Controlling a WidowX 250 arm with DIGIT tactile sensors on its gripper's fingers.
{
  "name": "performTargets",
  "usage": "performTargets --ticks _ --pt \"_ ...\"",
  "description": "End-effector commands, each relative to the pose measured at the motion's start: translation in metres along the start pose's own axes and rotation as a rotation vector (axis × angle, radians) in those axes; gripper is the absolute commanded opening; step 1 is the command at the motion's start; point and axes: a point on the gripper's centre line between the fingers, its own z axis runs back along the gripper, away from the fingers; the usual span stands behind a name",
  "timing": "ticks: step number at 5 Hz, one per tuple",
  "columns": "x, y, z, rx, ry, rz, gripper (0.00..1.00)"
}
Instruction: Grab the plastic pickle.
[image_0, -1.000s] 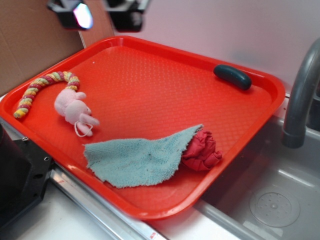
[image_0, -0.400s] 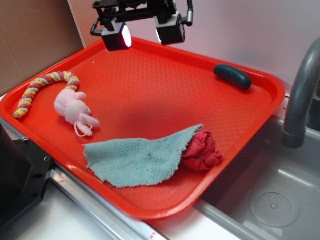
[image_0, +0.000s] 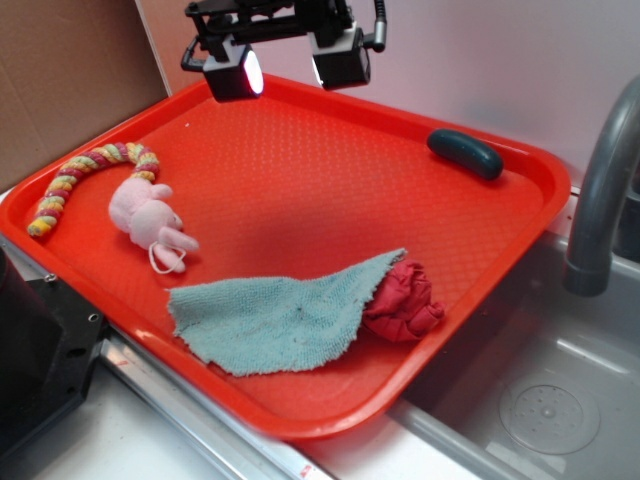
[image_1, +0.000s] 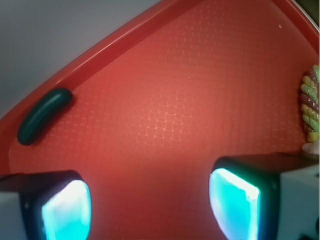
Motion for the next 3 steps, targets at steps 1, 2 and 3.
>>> performTargets --ticks 1,2,3 --pt "0.032 -0.038 -0.012 -0.033 -0.112 0.046 1.00" --pt "0.034 -0.052 -0.027 -0.084 -0.173 0.040 1.00" --pt "0.036 -0.065 -0.038 -0.081 -0.249 0.094 1.00"
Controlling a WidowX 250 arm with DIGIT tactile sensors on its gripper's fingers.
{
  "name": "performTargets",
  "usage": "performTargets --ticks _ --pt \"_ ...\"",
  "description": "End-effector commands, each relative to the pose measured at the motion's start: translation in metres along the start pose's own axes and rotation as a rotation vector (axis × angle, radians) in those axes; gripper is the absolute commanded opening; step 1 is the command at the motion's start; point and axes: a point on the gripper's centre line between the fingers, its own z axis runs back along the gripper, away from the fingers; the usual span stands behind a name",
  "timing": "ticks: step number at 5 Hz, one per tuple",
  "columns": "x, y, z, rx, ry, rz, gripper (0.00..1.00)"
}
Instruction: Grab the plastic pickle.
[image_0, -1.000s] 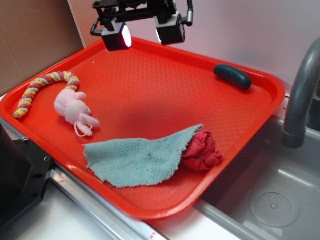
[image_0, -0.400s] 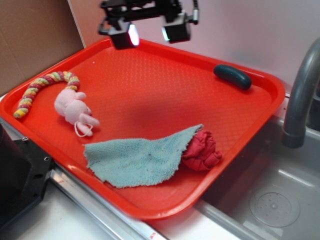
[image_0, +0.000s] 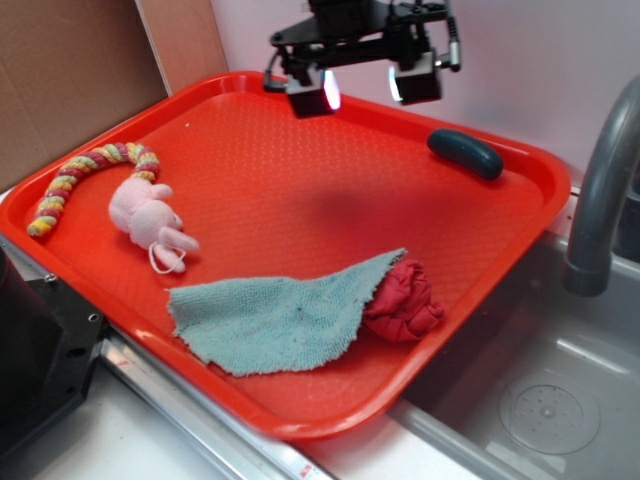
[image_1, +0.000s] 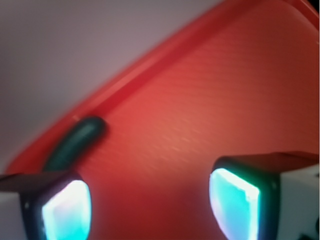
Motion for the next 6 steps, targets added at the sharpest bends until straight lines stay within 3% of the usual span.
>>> performTargets --ticks 1,4,6 --pt "0.016 -0.023 -0.005 -0.051 -0.072 0.021 1.00" --pt "0.027 -0.048 -0.025 -0.017 -0.062 -0.017 1.00" --pt "0.025 -0.055 -0.053 0.057 -0.048 -0.049 1.00"
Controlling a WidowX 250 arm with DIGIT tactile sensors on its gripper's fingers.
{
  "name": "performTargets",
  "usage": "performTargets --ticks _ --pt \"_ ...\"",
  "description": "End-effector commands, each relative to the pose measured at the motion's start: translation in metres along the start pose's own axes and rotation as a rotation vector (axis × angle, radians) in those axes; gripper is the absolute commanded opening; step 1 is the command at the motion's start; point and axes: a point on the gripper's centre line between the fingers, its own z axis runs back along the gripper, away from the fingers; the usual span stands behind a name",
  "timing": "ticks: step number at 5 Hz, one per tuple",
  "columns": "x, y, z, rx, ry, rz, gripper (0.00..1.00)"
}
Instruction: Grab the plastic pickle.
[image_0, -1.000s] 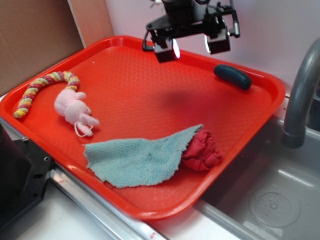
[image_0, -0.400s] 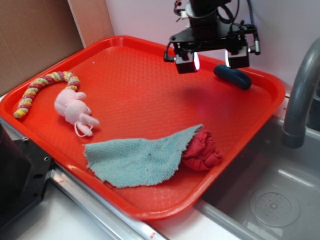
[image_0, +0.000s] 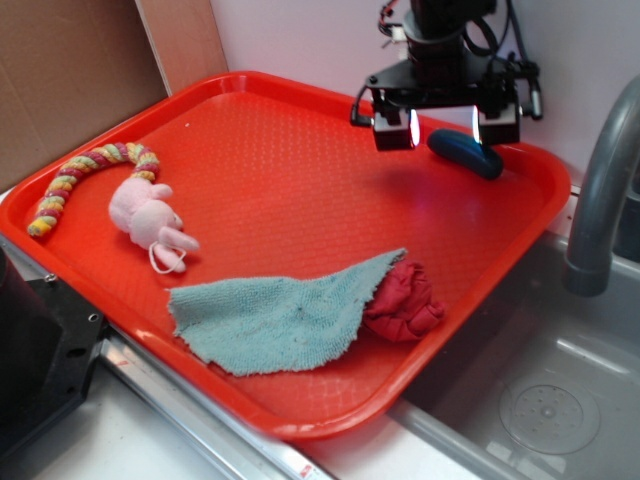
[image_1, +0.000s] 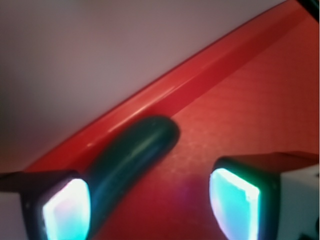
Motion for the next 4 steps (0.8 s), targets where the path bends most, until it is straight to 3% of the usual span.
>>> performTargets --ticks 1,2,3,4 --pt "0.019 -0.011 -0.012 0.023 0.000 -0.003 1.00" --pt "0.009 0.000 -0.013 0.027 0.055 -0.021 0.45" --pt "-0.001 0.007 -0.011 0.017 0.112 -0.067 0.00" --pt "-0.006 0.009 0.001 0.014 0.090 -0.085 0.00"
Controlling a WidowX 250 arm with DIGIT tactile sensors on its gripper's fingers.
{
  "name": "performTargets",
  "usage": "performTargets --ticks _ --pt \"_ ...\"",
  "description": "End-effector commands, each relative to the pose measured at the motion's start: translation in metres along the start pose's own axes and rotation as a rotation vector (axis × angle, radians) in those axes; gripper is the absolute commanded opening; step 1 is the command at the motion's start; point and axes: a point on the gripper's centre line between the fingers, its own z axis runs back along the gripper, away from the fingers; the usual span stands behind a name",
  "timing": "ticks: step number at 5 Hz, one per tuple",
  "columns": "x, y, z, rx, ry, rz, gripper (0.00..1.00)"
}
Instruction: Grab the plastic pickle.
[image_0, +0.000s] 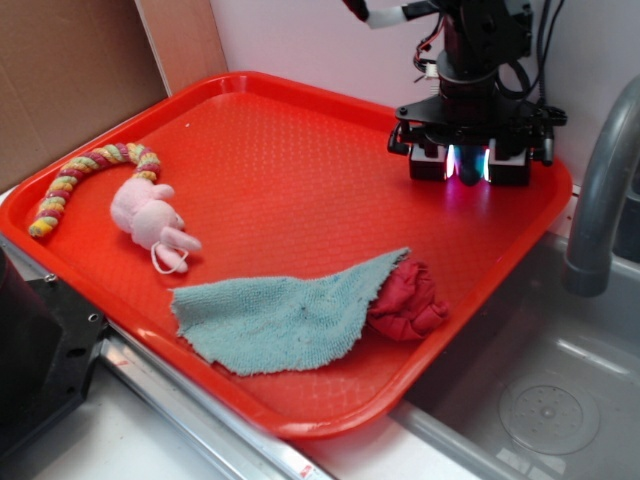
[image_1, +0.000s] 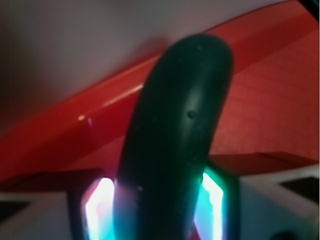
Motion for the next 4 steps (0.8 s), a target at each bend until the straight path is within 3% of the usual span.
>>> performTargets --ticks 1,2,3,4 --pt "0.003 0.024 0.059 -0.024 -0.014 -0.117 0.00" --pt "0.008 0.054 0.108 -0.095 0.076 -0.240 0.00" --pt "0.018 0.096 0.159 -0.036 0.086 -0.325 0.00" --pt "0.011 0.140 0.202 -0.138 0.066 -0.416 0.00"
